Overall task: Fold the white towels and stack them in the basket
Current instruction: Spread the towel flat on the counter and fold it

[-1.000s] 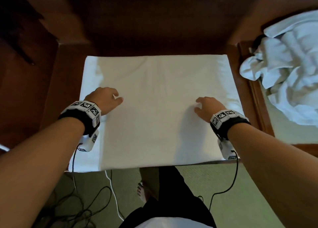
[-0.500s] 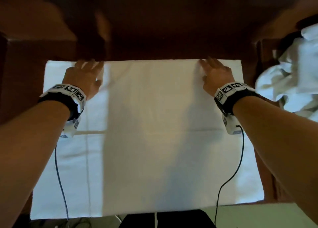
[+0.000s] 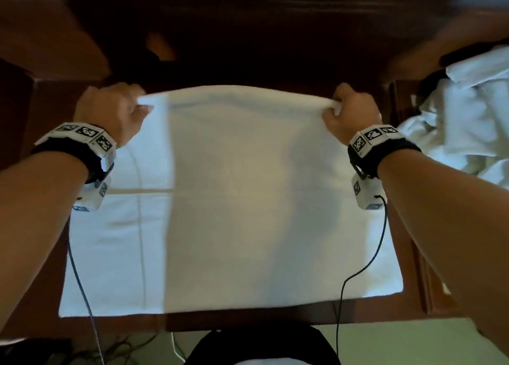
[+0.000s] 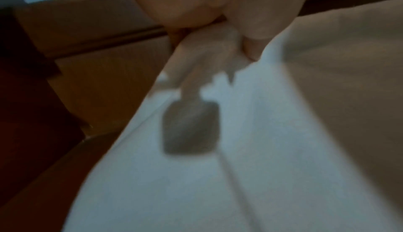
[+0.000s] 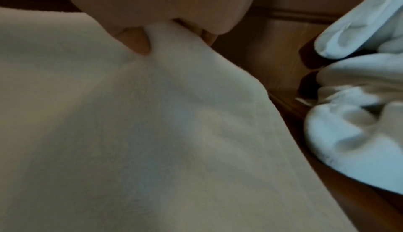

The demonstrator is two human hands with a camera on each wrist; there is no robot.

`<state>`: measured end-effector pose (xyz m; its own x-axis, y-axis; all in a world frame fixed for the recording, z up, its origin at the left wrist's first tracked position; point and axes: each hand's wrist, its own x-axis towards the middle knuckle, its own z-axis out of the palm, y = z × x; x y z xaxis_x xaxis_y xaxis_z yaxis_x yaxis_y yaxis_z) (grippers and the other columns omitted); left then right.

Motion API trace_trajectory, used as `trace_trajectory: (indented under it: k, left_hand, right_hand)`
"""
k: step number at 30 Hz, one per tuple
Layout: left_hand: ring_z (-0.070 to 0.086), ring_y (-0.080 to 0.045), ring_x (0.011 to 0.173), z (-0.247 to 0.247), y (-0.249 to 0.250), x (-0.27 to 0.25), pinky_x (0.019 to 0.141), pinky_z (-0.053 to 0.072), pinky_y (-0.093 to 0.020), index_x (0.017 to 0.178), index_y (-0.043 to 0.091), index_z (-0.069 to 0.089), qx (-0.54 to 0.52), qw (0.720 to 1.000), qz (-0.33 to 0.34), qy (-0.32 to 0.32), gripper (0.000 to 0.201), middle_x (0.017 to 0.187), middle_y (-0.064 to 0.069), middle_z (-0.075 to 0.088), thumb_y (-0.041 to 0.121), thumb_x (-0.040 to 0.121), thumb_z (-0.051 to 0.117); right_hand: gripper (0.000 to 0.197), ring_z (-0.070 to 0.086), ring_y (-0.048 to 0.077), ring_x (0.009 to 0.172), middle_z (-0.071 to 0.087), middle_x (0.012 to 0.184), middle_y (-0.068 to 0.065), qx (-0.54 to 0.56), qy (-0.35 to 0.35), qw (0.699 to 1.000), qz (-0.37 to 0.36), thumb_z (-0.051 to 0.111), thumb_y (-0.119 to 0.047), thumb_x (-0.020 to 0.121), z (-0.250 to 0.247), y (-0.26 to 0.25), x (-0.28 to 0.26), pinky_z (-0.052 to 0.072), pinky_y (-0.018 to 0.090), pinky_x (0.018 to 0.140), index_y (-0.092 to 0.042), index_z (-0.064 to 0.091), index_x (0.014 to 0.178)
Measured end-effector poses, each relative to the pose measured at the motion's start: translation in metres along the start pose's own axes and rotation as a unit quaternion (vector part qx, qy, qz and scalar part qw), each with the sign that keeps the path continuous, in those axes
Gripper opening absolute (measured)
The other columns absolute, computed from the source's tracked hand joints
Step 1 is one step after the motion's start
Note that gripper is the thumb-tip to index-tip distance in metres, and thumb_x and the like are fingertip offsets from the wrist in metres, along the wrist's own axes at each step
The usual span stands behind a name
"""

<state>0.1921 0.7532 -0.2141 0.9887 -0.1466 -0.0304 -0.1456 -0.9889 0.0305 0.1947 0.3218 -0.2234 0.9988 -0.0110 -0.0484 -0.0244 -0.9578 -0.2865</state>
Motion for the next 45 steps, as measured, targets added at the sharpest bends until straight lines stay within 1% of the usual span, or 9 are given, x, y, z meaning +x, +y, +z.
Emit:
trace_trajectory:
  k: [7,14,19,22,27,30,36,41,45]
  left_hand:
    - [0.058,-0.039,0.07,-0.035,0.0,-0.098,0.074,0.038,-0.049,0.086,0.011,0.064,0.014,0.994,0.082,0.068,0.032,0.075,-0.012,0.054,0.04,0.095,0.056]
    - [0.059,-0.035,0.075,0.006,0.01,-0.259,0.073,0.033,-0.045,0.093,0.015,0.069,0.049,0.987,0.107,0.106,0.027,0.083,-0.011,0.058,0.036,0.091,0.052]
    - [0.061,-0.035,0.079,0.073,0.023,-0.33,0.075,0.036,-0.047,0.111,0.015,0.069,0.049,0.993,0.082,-0.074,0.039,0.092,-0.012,0.06,0.031,0.076,0.073]
    - [0.06,-0.039,0.09,0.089,0.032,-0.338,0.078,0.042,-0.05,0.127,0.014,0.064,0.026,0.992,0.043,-0.112,0.057,0.106,-0.016,0.061,0.032,0.073,0.066]
    - [0.041,-0.05,0.127,0.096,0.039,-0.337,0.099,0.042,-0.062,0.149,0.023,0.047,-0.045,0.992,0.028,-0.11,0.067,0.15,-0.02,0.042,0.018,0.084,0.064]
    - [0.04,-0.049,0.133,0.104,0.033,-0.35,0.104,0.04,-0.065,0.15,0.022,0.044,-0.061,0.994,0.04,-0.081,0.08,0.155,-0.016,0.04,0.003,0.078,0.074]
    - [0.03,-0.049,0.141,0.118,0.035,-0.36,0.104,0.035,-0.069,0.154,0.028,0.035,-0.043,0.992,0.067,-0.103,0.067,0.162,-0.012,0.029,0.026,0.09,0.056]
    - [0.038,-0.049,0.136,0.118,0.028,-0.366,0.105,0.039,-0.064,0.148,0.016,0.046,-0.075,0.991,0.084,-0.075,0.059,0.156,-0.019,0.038,0.018,0.089,0.046]
    - [0.038,-0.048,0.137,0.112,0.02,-0.369,0.11,0.036,-0.06,0.148,0.006,0.046,-0.088,0.992,0.063,-0.069,0.061,0.155,-0.022,0.039,0.019,0.089,0.044]
  right_hand:
    - [0.016,0.047,0.029,0.067,0.049,0.072,0.001,-0.059,0.037,0.997,-0.028,0.043,-0.032,0.078,-0.022,-0.009,-0.093,0.03,0.044,0.093,-0.018,0.047,0.077]
    - [0.022,0.056,0.033,0.088,0.06,0.09,0.008,-0.092,0.109,0.99,-0.017,0.05,-0.026,0.08,0.012,0.008,-0.249,0.022,0.043,0.092,-0.011,0.063,0.09]
    - [0.029,0.051,0.033,0.103,0.059,0.103,0.009,-0.206,-0.105,0.972,0.04,0.065,-0.024,0.079,0.058,0.028,-0.327,0.027,0.05,0.096,-0.016,0.062,0.106]
    - [0.036,0.049,0.034,0.104,0.057,0.11,0.01,-0.207,-0.122,0.969,0.056,0.064,-0.02,0.074,0.069,0.035,-0.34,0.032,0.052,0.094,-0.016,0.062,0.11]
    - [0.063,0.028,0.039,0.142,0.032,0.155,0.014,-0.138,-0.126,0.982,0.039,0.056,-0.005,0.081,0.069,0.049,-0.341,0.028,0.056,0.108,-0.022,0.044,0.14]
    - [0.063,0.034,0.039,0.142,0.038,0.155,0.015,-0.106,-0.098,0.989,0.026,0.052,0.001,0.086,0.063,0.069,-0.358,0.034,0.057,0.109,-0.016,0.043,0.146]
    - [0.07,0.014,0.036,0.15,0.016,0.163,0.014,-0.121,-0.124,0.983,0.067,0.048,-0.001,0.087,0.069,0.08,-0.365,0.02,0.055,0.118,-0.022,0.029,0.151]
    - [0.076,0.008,0.036,0.151,0.011,0.165,0.01,-0.089,-0.161,0.973,0.14,0.045,0.007,0.086,0.056,0.101,-0.366,0.026,0.052,0.117,-0.021,0.027,0.154]
    - [0.077,0.005,0.04,0.151,0.011,0.163,0.021,-0.15,-0.117,0.974,0.12,0.054,0.006,0.08,0.064,0.077,-0.369,0.01,0.057,0.119,-0.01,0.029,0.152]
